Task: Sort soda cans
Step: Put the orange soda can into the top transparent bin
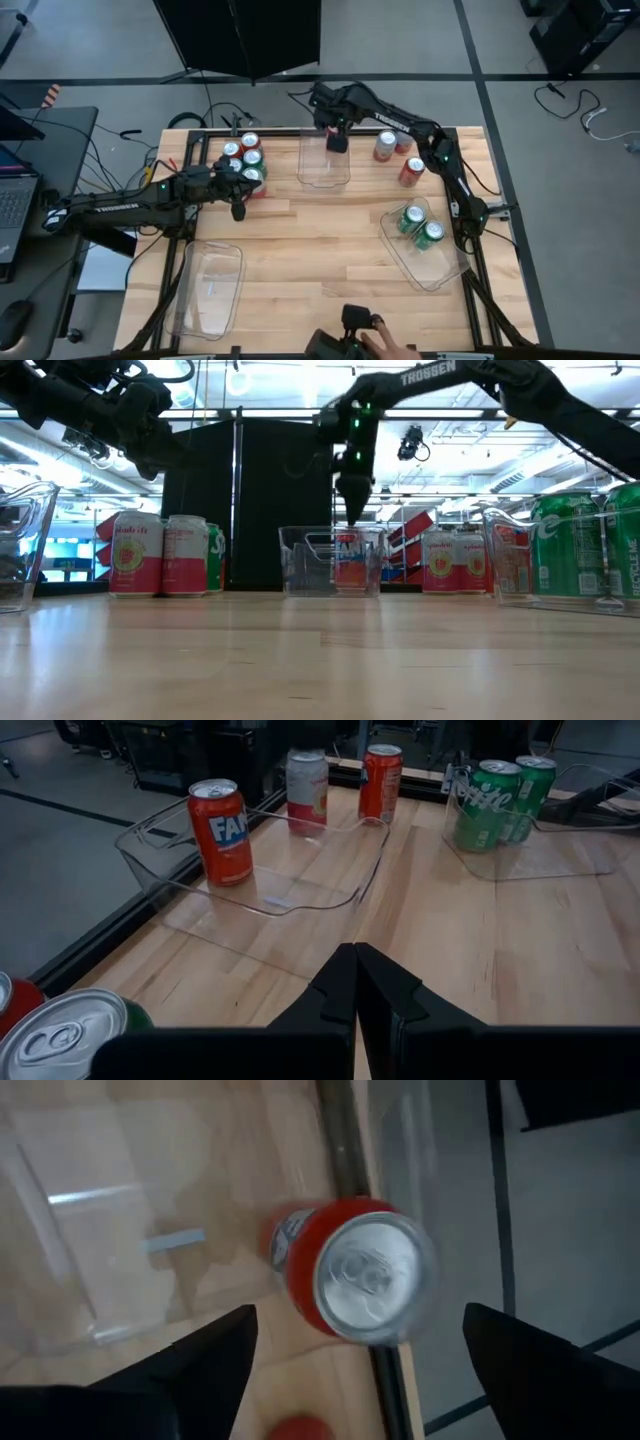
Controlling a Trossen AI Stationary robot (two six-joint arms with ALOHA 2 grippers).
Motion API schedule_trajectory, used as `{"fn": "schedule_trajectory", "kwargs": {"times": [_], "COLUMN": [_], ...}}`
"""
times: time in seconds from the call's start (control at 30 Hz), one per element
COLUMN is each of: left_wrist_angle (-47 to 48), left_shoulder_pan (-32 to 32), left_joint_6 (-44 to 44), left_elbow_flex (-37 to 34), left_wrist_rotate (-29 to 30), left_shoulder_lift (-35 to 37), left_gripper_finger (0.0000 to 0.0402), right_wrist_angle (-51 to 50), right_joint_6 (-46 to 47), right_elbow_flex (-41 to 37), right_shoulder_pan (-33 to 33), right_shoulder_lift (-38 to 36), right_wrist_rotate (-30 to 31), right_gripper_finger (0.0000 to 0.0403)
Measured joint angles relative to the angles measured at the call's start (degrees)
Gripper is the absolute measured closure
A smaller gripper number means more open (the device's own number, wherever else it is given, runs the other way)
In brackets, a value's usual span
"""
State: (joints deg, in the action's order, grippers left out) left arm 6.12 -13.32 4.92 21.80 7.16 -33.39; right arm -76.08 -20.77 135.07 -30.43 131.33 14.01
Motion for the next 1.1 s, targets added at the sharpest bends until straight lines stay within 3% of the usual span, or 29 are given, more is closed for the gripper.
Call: {"fn": "schedule_trajectory", "kwargs": {"times": [0.2, 0.3, 0.4, 0.67, 0.77, 0.9, 1.1], "left_wrist_angle": [0.3, 0.3, 0.4, 1.6, 1.5, 1.5, 1.5], "left_shoulder_pan": [0.0, 0.0, 0.0, 0.0, 0.0, 0.0, 0.0], "left_joint_6": [-0.3, -0.3, -0.3, -0.3, -0.4, -0.4, -0.3], "left_elbow_flex": [0.0, 0.0, 0.0, 0.0, 0.0, 0.0, 0.0], "left_wrist_rotate": [0.0, 0.0, -0.2, -0.3, -0.3, -0.3, -0.3], "left_shoulder_lift": [0.0, 0.0, 0.0, 0.0, 0.0, 0.0, 0.0], "left_gripper_finger": [0.0392, 0.0392, 0.0392, 0.0392, 0.0392, 0.0392, 0.0392], "right_wrist_angle": [-0.6, -2.2, -5.1, -12.6, -12.8, -8.5, 10.4], "right_joint_6": [0.8, 4.0, 7.1, 14.9, 16.4, 17.8, 19.0], "right_elbow_flex": [-2.4, -2.4, -2.4, -2.4, -3.9, -13.4, -39.3], "right_shoulder_pan": [1.0, 1.0, 1.0, 1.0, 1.2, 1.6, 3.4], "right_shoulder_lift": [-9.5, -13.9, -17.6, -22.1, -23.7, -28.5, -41.3], "right_wrist_rotate": [-3.2, -6.2, -8.0, -6.6, -4.5, -4.4, -4.4], "right_gripper_finger": [0.0092, 0.0123, 0.0181, 0.0381, 0.0392, 0.038, 0.04]}}
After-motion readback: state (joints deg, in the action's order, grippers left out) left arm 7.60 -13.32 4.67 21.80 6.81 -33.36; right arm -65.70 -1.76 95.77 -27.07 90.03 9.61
